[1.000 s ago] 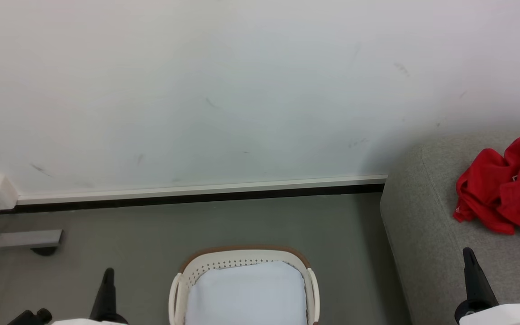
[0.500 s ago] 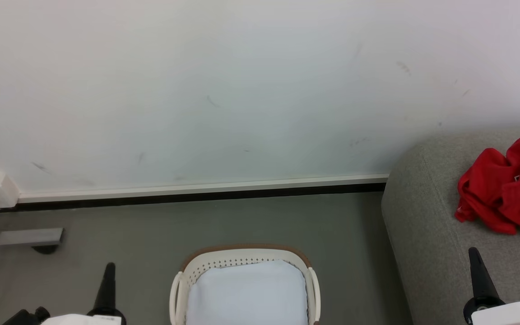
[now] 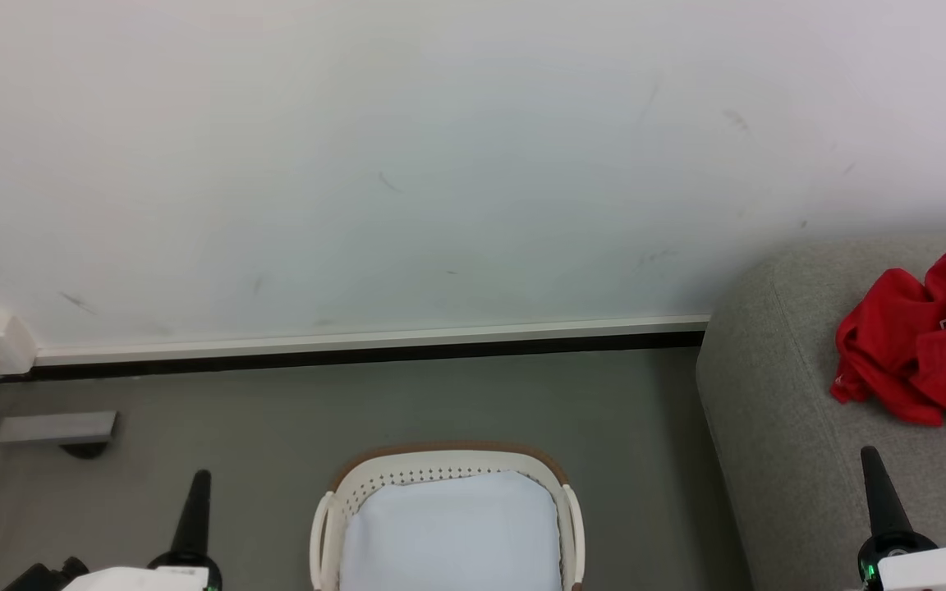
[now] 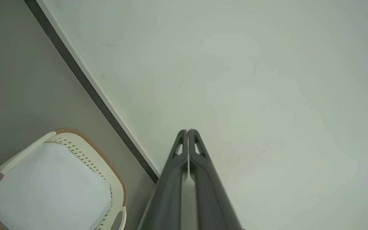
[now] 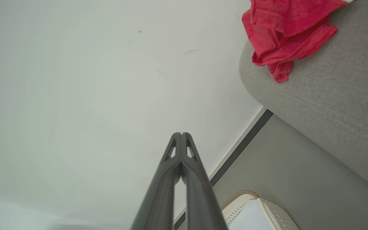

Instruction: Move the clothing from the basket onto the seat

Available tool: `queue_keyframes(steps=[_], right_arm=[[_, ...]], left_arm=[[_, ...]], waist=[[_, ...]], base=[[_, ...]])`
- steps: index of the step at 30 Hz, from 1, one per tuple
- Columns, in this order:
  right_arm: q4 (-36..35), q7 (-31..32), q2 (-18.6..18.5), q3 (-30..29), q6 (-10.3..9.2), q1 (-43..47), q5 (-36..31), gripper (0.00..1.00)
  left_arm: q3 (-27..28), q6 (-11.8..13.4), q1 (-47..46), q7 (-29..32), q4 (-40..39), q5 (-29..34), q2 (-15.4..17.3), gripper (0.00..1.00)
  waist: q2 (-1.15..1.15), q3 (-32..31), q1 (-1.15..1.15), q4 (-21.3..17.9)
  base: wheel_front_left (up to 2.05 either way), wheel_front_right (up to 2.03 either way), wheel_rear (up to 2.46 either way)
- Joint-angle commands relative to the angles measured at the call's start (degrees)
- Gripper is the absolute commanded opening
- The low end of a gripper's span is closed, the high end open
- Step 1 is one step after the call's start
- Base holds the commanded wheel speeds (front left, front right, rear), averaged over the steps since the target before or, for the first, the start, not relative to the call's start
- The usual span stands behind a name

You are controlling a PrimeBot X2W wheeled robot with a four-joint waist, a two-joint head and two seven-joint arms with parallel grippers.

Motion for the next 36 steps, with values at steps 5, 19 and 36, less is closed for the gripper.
queue_keyframes(steps=[5, 19, 36], right_arm=[[-0.62, 1.07, -0.10, -0.89, -0.07, -1.31, 3.24, 0.00], [-0.86, 2.87, 0.27, -2.17, -0.09, -1.26, 8.96, 0.00], [-1.10, 4.86, 0.70, -3.68, -0.10, -1.38, 15.46, 0.00]], left_arm=[[0.08, -0.22, -1.21, 1.02, -0.86, -3.55, 0.55, 0.00], [0.11, -0.26, -1.46, 2.65, -1.47, -10.06, 0.60, 0.00], [0.14, -0.31, -1.78, 4.62, -2.06, -17.31, 0.67, 0.00]], waist=[[0.00, 0.08, 0.00, 0.08], [0.00, 0.29, 0.00, 0.27], [0.00, 0.55, 0.00, 0.52]], base=[[0.00, 0.00, 0.00], [0.00, 0.00, 0.00], [0.00, 0.00, 0.00]])
